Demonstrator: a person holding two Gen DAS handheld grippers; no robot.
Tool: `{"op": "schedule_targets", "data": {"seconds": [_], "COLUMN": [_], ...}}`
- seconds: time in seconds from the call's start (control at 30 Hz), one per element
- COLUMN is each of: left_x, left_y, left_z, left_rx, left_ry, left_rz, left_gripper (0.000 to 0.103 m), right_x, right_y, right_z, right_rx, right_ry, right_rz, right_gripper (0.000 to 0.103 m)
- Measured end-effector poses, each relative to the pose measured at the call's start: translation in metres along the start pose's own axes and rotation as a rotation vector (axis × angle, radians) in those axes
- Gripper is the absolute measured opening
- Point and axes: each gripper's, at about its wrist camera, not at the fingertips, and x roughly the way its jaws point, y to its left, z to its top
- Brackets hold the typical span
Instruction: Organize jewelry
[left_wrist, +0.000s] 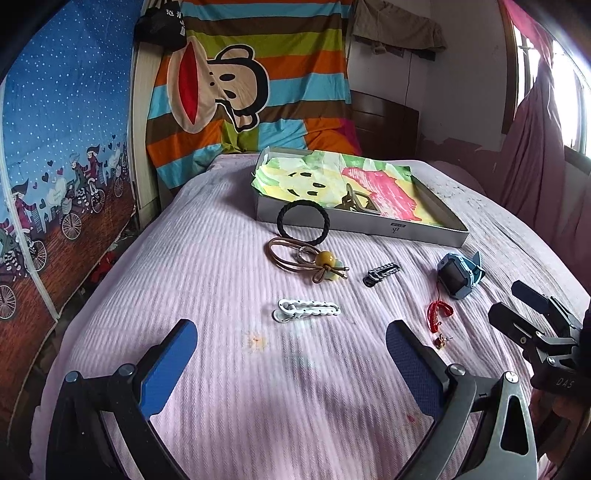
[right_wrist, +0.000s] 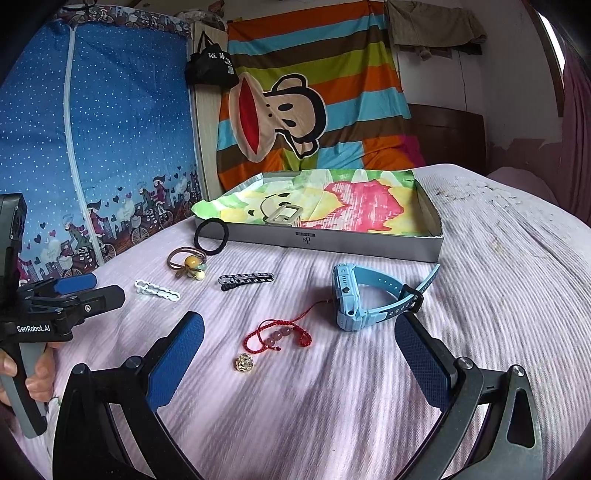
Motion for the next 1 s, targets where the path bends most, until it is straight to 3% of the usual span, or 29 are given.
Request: {"op": "schedule_targets", "data": {"seconds": [0.37,0.6,0.77,1.0], "left_x": [0.021,0.036,0.044,0.050], "left_y": [0.007,0.006,0.003,-0.001], "left_z": [0.011,0.019,0.018,0.016], "left_rx": [0.003,0.042,0.069,0.103], "left_ry": [0.080,0.120,0.146,0.173], "left_rz": [-0.062,-0.096,-0.125,-0.139], "left_gripper": [0.102,0.092,0.090,0.071], "right_x": [0.012,0.025,0.039,0.046], "right_y": [0.010,0.016,0.018,0.025], "right_z": [-0.005,-0.010,-0.016,-0.019], "right_rx": [-0.039,-0.056,-0.051,-0.070], "right_ry": [0.065,0.139,0.202,0.225], "right_rz": [0.043,0.092,0.107,0.129], "right_gripper": [0.100,0.091,0.072,0.051]}}
